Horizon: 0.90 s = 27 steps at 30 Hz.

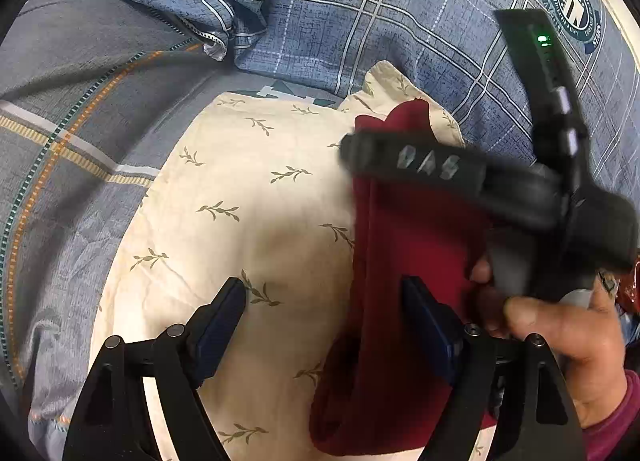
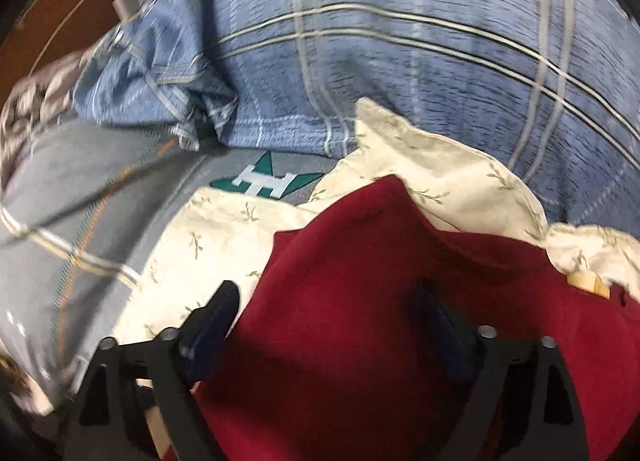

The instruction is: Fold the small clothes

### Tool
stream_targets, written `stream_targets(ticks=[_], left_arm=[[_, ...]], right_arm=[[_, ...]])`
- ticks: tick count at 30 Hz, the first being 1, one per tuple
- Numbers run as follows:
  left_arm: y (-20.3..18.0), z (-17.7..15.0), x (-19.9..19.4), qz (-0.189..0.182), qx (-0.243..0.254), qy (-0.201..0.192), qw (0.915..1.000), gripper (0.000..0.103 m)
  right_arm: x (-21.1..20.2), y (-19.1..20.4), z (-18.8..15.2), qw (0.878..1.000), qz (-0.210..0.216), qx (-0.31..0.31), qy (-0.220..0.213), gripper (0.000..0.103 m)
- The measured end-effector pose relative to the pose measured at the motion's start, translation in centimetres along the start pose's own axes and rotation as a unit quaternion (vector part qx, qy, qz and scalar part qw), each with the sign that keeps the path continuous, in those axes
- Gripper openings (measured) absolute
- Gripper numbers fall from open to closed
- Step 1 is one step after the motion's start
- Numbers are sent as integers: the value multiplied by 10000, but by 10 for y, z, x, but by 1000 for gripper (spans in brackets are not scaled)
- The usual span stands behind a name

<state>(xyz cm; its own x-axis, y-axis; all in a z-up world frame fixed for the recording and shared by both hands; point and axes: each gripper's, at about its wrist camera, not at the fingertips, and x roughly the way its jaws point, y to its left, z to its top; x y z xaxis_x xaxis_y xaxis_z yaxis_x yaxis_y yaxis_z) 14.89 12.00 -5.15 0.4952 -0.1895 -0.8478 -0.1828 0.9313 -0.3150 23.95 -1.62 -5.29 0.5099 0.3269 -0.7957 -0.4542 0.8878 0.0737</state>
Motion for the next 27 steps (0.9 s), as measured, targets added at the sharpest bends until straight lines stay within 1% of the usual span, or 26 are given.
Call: stream_targets(ticks=[2, 5, 11, 17, 19, 22, 26, 27], left_arm=[[0, 0, 1, 6, 12, 7, 10000, 81], [1, 0, 2, 5, 10, 11, 10000, 81], [1, 0, 4, 6, -8, 27, 10000, 82], [0, -2, 4, 36, 1, 9, 10000, 82], [0, -2, 4, 37, -3, 16, 10000, 82], [-1, -2, 4, 40, 3, 23, 10000, 83], [1, -1, 4, 2, -21, 51, 10000, 83], [1, 0, 4, 0, -24, 55, 10000, 83]], right_arm=[[3, 7, -3, 9997, -89, -227, -54, 100], [4, 7, -5, 9995, -111, -263, -119, 100], [2, -1, -9, 9993, 130, -119, -344, 101], [-2, -9, -10, 9982, 402, 64, -435, 101], [-2, -8, -10, 9983, 390, 60, -429, 101], [1, -2, -9, 9992, 213, -40, -337, 101], [5, 13, -7, 9987, -316, -374, -105, 97], [5, 15, -7, 9983, -391, -436, -81, 95]])
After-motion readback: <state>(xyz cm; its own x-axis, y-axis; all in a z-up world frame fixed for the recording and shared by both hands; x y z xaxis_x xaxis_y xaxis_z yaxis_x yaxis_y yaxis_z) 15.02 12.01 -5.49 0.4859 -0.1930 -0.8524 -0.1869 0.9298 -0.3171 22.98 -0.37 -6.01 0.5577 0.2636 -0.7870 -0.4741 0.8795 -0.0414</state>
